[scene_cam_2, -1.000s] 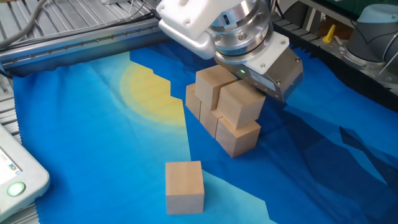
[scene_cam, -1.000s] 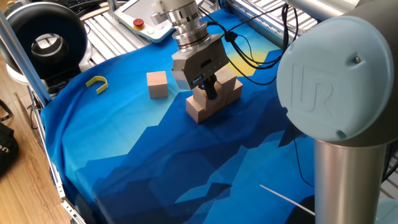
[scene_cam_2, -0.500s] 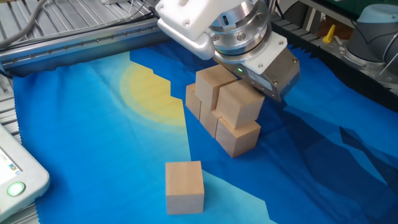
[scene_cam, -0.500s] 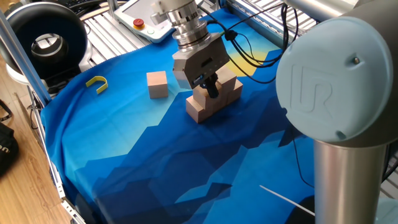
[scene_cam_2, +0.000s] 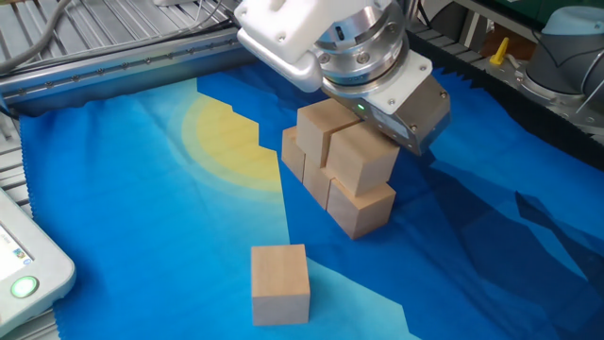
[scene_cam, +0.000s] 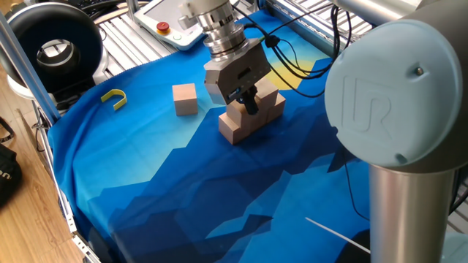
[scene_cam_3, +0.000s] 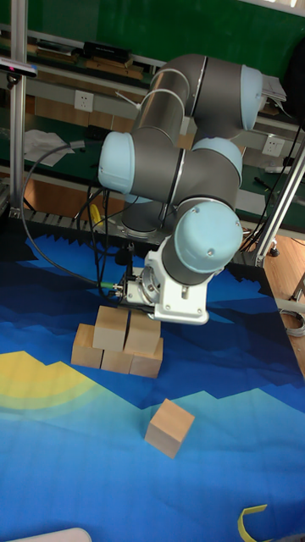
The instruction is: Stack the blocks into a pyramid shape
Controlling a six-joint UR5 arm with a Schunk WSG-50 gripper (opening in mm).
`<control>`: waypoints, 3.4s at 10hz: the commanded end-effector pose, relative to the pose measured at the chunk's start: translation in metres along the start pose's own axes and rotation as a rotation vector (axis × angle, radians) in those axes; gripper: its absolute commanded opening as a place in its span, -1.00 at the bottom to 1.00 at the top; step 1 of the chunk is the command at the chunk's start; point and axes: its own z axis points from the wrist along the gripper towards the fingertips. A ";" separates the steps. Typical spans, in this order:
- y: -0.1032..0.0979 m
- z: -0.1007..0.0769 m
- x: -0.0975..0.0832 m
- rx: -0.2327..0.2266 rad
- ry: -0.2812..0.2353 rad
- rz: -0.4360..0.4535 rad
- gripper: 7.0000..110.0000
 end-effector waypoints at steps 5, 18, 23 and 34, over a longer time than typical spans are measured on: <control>0.003 -0.001 -0.006 -0.019 -0.020 0.009 -1.00; 0.062 -0.038 -0.045 -0.236 -0.180 0.066 -1.00; 0.052 -0.034 -0.050 -0.169 -0.168 0.061 -1.00; 0.033 -0.025 -0.047 -0.112 -0.143 0.069 -1.00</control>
